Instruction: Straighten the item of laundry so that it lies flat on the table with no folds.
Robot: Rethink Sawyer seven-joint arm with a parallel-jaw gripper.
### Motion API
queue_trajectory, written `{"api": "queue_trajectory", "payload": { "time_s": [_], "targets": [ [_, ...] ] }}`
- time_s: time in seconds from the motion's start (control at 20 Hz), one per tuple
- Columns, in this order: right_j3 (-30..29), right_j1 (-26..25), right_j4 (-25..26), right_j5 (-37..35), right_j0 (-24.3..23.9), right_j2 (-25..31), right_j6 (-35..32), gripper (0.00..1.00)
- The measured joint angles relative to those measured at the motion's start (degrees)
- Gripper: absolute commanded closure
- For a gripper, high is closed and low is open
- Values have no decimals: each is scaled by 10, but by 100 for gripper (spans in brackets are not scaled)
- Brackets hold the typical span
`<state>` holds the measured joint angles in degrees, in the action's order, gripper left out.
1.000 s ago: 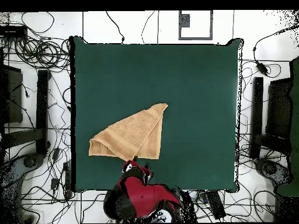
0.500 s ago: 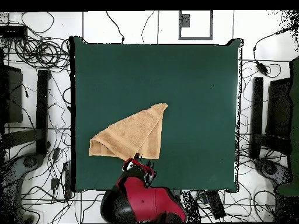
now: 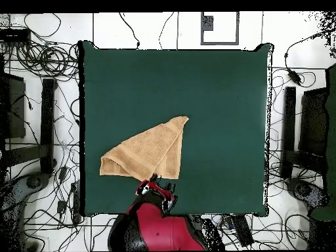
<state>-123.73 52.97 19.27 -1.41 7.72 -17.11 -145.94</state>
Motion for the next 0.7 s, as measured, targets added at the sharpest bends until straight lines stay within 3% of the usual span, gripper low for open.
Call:
{"api": "queue_trajectory", "payload": {
  "time_s": [0.3,0.7],
  "targets": [
    [-1,-29,0,40,-42,8,0,0],
    [-1,-125,-2,171,-12,-3,0,0]
  ]
}}
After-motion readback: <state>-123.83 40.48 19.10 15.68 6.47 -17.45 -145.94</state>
